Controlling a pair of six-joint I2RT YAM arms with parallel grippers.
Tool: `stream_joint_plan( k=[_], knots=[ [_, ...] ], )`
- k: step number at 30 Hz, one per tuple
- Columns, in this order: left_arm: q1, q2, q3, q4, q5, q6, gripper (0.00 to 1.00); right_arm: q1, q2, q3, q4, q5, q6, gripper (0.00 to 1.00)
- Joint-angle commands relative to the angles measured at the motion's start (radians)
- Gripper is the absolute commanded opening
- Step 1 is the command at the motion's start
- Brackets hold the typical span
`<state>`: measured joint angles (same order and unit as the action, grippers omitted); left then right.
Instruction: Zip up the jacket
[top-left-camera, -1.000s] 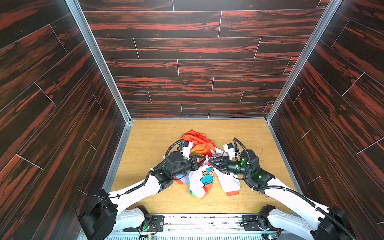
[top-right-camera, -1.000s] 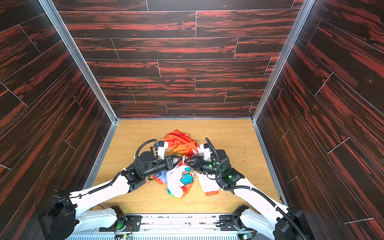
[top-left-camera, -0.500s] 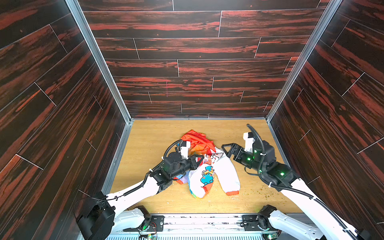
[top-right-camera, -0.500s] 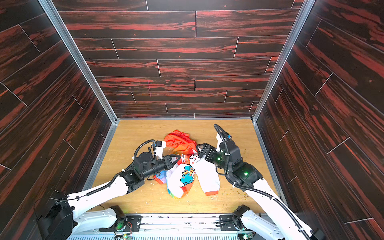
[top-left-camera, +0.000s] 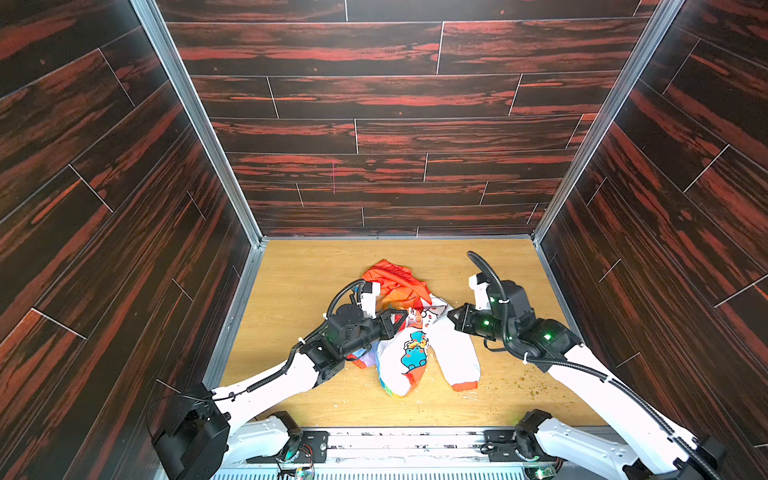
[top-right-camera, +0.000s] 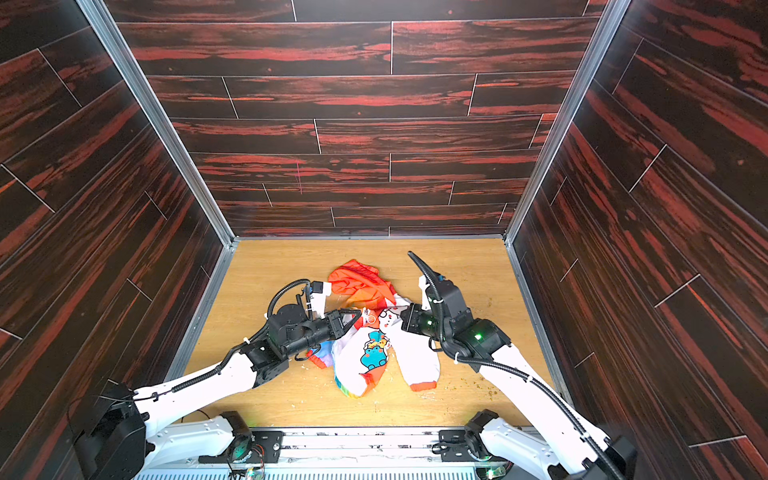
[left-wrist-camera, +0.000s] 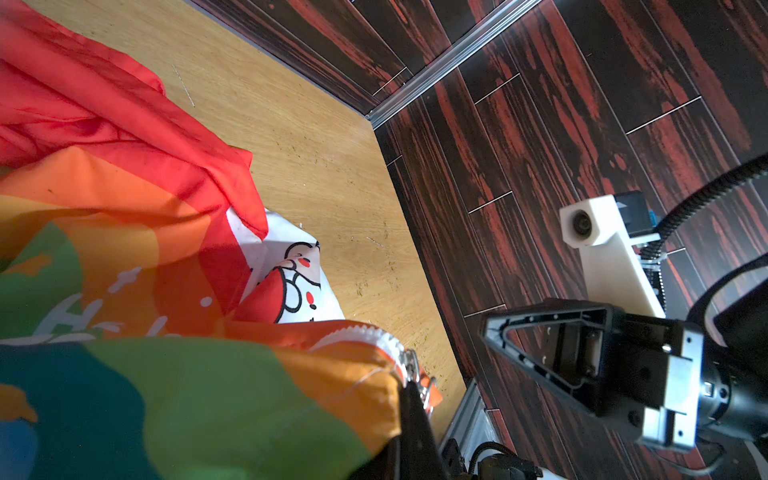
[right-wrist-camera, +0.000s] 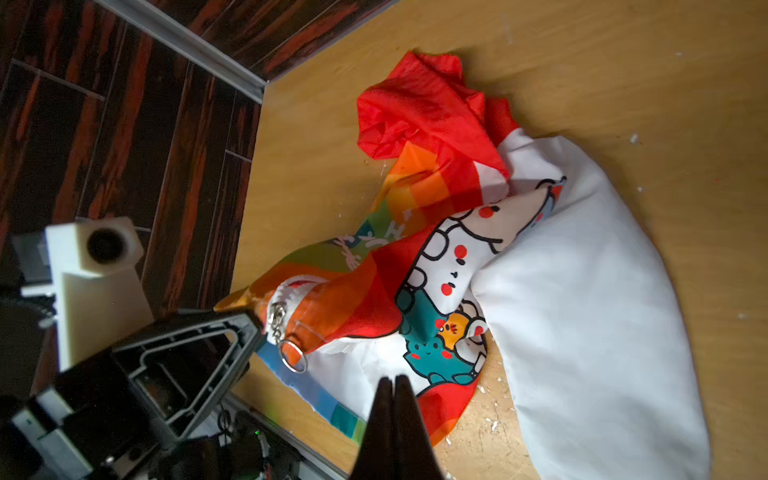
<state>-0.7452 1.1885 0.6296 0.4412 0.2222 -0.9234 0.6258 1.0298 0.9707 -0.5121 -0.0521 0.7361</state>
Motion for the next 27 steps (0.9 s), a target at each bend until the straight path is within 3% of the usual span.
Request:
stream_joint_plan(
  k=[1,5,8,11,27],
  knots=[
    [0.005,-0.013,-0.019,0.016,-0.016,0.008,0.0,-0.003,0.009,-0.017,0.103,-0.147,0.003,0.0],
    [0.004,-0.017,-0.027,0.024,-0.015,0.005,0.0,-0.003,0.039,-0.038,0.174,-0.251,0.032,0.0],
    [0.004,-0.018,-0.029,0.027,-0.014,0.004,0.0,-0.002,0.065,-0.046,0.209,-0.288,0.051,0.17],
    [0.004,-0.018,-0.031,0.028,-0.014,-0.001,0.0,-0.002,0.084,-0.056,0.238,-0.346,0.069,0.27],
    [0.007,-0.069,-0.123,-0.028,0.004,-0.083,0.0,0.017,0.17,-0.169,0.412,-0.404,0.11,0.34]
  ],
)
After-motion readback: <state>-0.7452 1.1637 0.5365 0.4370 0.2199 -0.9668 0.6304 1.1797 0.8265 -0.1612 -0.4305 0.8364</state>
